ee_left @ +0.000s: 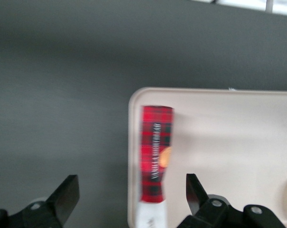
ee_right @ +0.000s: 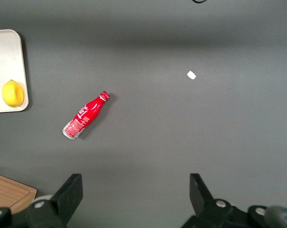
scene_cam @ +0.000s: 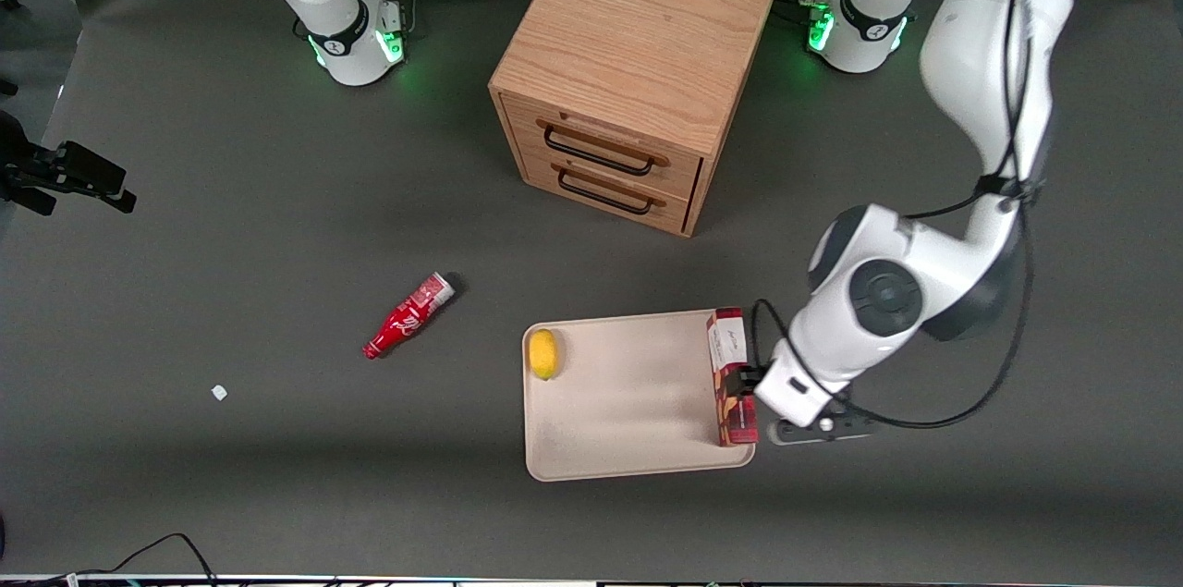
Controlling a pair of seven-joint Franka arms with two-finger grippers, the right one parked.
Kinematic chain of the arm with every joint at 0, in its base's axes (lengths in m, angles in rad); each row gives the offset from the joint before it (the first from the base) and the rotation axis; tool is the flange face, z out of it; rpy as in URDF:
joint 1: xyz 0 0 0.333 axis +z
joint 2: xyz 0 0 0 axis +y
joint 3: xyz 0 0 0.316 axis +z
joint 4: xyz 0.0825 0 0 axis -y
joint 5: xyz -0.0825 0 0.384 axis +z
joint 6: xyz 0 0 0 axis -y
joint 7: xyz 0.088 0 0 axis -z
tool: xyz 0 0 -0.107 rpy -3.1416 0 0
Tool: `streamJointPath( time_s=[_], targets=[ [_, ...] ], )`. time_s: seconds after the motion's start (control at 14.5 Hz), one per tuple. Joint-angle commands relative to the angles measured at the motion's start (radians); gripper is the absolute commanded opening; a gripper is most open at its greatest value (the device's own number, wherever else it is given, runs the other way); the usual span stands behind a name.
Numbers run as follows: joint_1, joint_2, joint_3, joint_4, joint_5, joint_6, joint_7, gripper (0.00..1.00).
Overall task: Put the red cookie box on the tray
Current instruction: 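Open the left gripper and release the box on the tray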
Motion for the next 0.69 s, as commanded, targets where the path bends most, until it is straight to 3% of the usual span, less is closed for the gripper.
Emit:
streamJointPath(
  time_s=[0.0, 0.41, 0.48, 0.62],
  targets=[
    [0.108, -0.205, 0.008, -0.201, -0.061, -0.026, 0.085, 1.00],
    [0.308, -0.470, 0.012, -0.301, -0.083, -0.372, 0.391, 1.00],
    [0.329, -0.505, 0.014, -0.309, -0.103, -0.404, 0.421, 1.00],
    [0.365, -0.584, 0.043, -0.365, -0.213, -0.412, 0.475, 1.00]
  ],
)
